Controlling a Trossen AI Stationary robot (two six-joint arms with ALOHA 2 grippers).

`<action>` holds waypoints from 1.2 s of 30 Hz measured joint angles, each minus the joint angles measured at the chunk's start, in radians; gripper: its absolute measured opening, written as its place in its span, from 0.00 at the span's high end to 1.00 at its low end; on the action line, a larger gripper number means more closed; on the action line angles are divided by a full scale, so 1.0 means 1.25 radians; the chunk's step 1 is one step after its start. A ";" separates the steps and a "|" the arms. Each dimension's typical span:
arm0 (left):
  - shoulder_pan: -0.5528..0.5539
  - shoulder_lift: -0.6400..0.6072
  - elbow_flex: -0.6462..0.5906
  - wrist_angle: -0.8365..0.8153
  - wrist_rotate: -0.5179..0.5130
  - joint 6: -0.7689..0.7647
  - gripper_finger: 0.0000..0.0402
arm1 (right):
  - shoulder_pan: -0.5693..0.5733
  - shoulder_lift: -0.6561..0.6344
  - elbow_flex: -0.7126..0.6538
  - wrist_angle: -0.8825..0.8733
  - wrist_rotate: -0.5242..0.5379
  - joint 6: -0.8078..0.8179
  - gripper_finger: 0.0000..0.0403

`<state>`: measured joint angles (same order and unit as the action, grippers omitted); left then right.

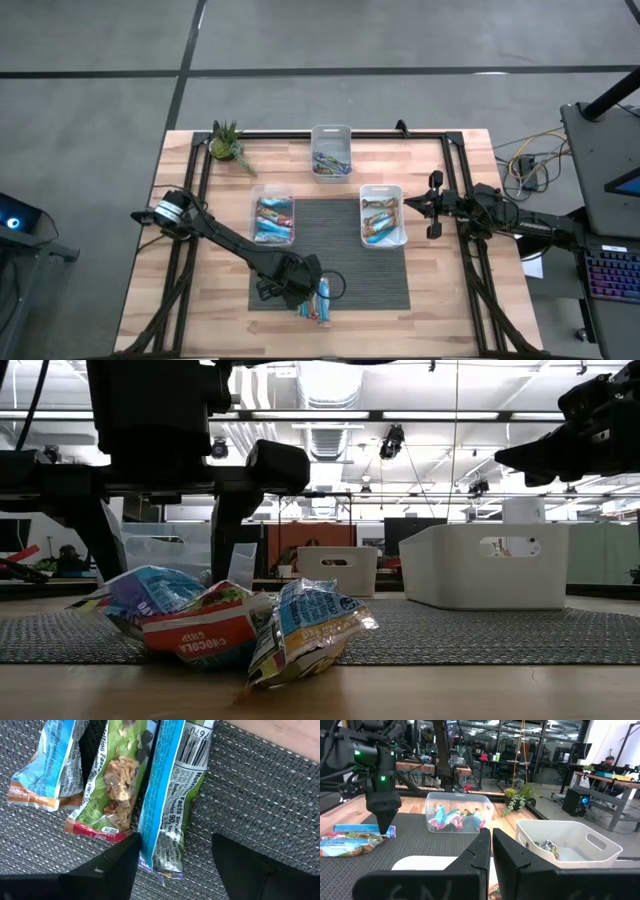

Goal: Pick and place Granola Bars by type
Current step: Put the blue granola bar into the gray bin

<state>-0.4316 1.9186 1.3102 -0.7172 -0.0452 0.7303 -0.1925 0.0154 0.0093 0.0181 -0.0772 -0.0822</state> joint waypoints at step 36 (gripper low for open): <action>-0.003 0.002 -0.027 0.042 0.003 -0.026 0.59 | 0.000 0.000 0.000 0.000 0.000 -0.003 0.98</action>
<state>-0.4357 1.9217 1.2770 -0.6650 -0.0417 0.6979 -0.1923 0.0154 0.0093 0.0181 -0.0769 -0.0860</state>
